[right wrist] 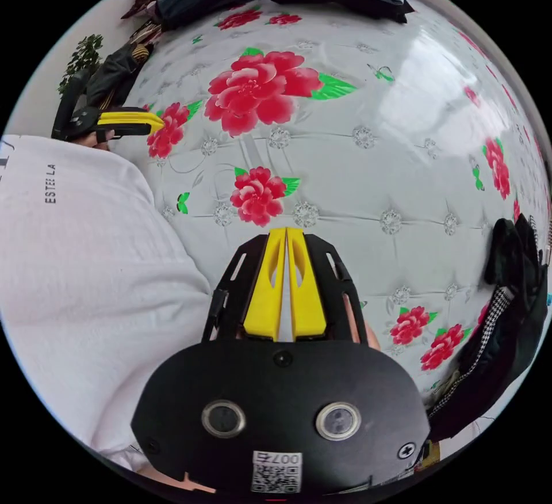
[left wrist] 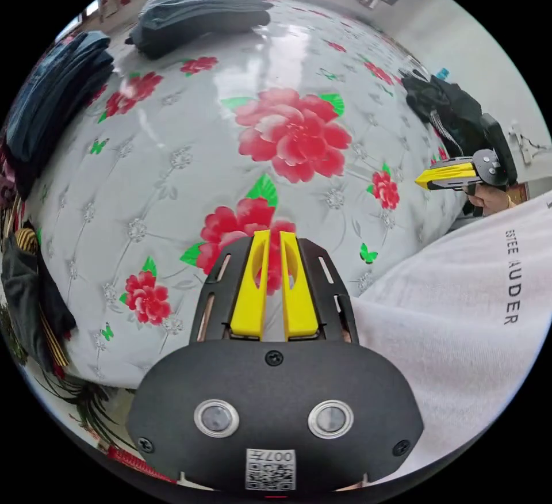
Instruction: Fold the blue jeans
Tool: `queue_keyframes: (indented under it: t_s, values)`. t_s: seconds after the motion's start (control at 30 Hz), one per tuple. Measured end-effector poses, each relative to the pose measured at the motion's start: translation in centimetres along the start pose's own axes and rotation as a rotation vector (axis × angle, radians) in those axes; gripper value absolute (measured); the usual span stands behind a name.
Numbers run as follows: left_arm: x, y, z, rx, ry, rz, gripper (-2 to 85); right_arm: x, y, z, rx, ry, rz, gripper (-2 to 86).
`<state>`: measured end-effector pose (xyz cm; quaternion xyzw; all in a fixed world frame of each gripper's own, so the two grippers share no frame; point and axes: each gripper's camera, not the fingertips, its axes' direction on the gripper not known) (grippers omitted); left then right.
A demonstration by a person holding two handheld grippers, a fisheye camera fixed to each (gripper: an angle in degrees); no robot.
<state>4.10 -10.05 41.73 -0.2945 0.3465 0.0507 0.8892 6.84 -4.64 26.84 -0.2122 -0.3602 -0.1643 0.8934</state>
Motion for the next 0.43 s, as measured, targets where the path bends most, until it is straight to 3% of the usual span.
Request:
queue_keyframes:
  t_s: [0.13, 0.3, 0.43]
  values:
    - [4.0, -4.3, 0.7, -0.019, -0.052, 0.126, 2.9, -3.2, -0.9, 1.9, 0.012, -0.061, -0.055, -0.2]
    - [6.0, -7.8, 1.1, -0.014, -0.066, 0.127, 2.9, -3.8, -2.6, 3.6, 0.035, -0.075, -0.143, 0.2]
    - [7.5, -8.3, 5.0, -0.158, -0.126, 0.137, 3.2, 2.0, -2.3, 3.8, 0.107, -0.434, 0.015, 2.3]
